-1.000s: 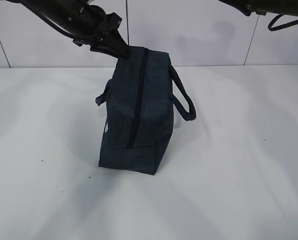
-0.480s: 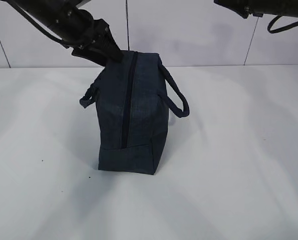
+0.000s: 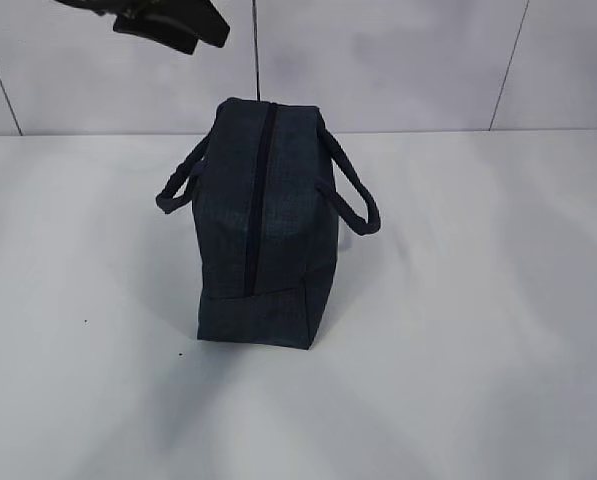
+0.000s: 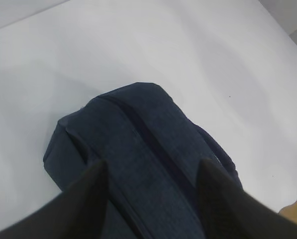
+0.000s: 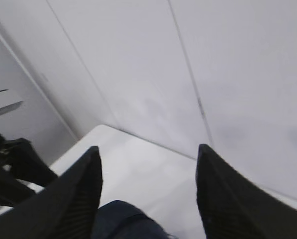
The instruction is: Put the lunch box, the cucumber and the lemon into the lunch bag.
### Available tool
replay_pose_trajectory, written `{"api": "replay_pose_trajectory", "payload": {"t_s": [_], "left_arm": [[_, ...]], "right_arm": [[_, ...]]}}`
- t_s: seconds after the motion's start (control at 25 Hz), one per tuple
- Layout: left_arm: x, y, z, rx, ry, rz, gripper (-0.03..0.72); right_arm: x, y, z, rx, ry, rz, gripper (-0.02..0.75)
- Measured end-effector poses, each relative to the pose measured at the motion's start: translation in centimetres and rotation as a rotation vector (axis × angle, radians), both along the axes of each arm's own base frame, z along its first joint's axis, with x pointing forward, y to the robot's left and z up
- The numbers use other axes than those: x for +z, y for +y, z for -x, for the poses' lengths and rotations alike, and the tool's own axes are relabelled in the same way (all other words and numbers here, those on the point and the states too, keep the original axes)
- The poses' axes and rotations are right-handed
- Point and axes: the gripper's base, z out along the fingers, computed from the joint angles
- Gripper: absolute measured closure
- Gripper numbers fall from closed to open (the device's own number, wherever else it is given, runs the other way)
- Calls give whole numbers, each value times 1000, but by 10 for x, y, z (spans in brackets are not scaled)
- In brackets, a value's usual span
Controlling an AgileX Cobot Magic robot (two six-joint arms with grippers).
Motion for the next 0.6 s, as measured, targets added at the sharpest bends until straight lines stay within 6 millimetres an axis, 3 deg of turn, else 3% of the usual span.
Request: {"api": "replay_pose_trajectory", "payload": {"t_s": [0.2, 0.32, 0.6], "left_arm": [[26, 5, 16, -14, -47, -12, 305], [42, 7, 27, -20, -71, -8, 305], [84, 15, 61, -38, -134, 9, 325]], "right_arm": [[80, -8, 37, -119, -104, 281, 377], [115, -8, 70, -168, -108, 395, 416], [155, -3, 135, -201, -108, 457, 463]]}}
